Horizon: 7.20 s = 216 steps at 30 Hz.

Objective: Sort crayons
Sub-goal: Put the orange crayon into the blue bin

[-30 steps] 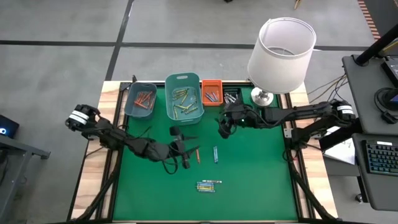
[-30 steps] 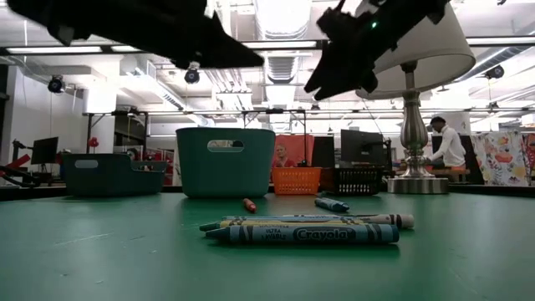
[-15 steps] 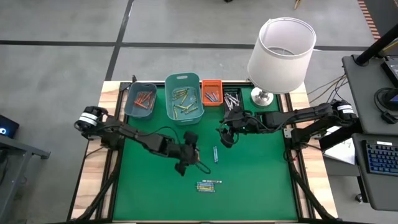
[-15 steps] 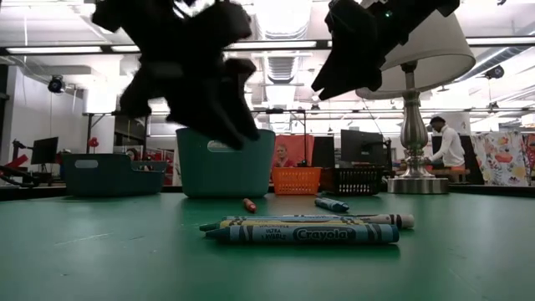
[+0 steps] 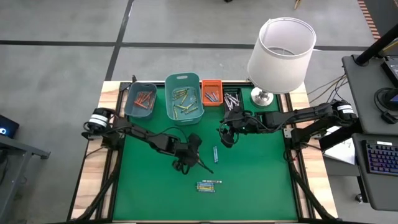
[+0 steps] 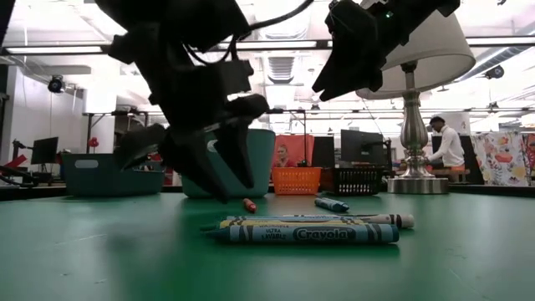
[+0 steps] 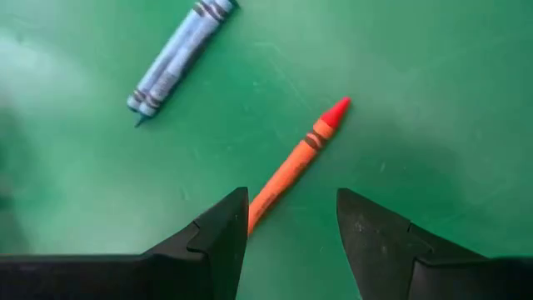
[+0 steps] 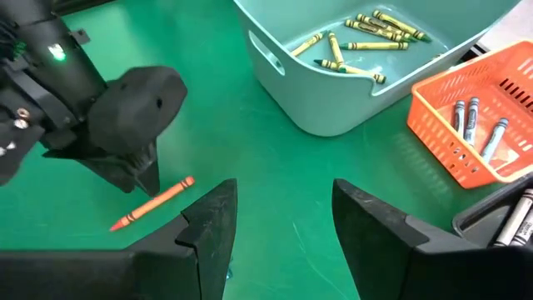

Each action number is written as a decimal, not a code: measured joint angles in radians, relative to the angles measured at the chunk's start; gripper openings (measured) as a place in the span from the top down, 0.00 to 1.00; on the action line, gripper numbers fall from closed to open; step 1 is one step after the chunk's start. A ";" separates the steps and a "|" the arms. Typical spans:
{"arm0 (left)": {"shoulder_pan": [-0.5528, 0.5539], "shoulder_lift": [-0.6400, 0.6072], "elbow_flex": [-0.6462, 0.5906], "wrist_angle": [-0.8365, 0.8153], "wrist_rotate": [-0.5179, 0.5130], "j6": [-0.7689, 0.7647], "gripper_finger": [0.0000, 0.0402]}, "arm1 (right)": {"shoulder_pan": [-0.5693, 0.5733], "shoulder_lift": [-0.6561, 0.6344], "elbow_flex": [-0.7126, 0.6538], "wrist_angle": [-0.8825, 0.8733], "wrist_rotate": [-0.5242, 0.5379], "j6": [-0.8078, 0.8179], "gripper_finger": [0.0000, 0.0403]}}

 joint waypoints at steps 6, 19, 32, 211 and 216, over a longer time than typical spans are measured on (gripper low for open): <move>0.032 0.024 0.002 0.003 0.015 0.049 0.59 | 0.000 0.000 0.000 0.000 0.000 -0.001 0.54; 0.111 0.034 0.024 0.005 0.211 0.139 0.59 | 0.000 0.000 0.000 -0.007 0.000 -0.003 0.54; 0.163 0.034 0.019 0.000 0.275 0.195 0.70 | 0.000 0.001 0.000 -0.017 0.000 -0.010 0.54; 0.841 -0.873 -0.403 -0.288 -0.316 -0.742 1.00 | 0.002 0.001 -0.004 -0.098 0.000 -0.007 0.54; 0.869 -0.831 -0.395 -0.287 -0.317 -0.736 1.00 | 0.002 0.001 -0.004 -0.098 0.000 -0.007 0.54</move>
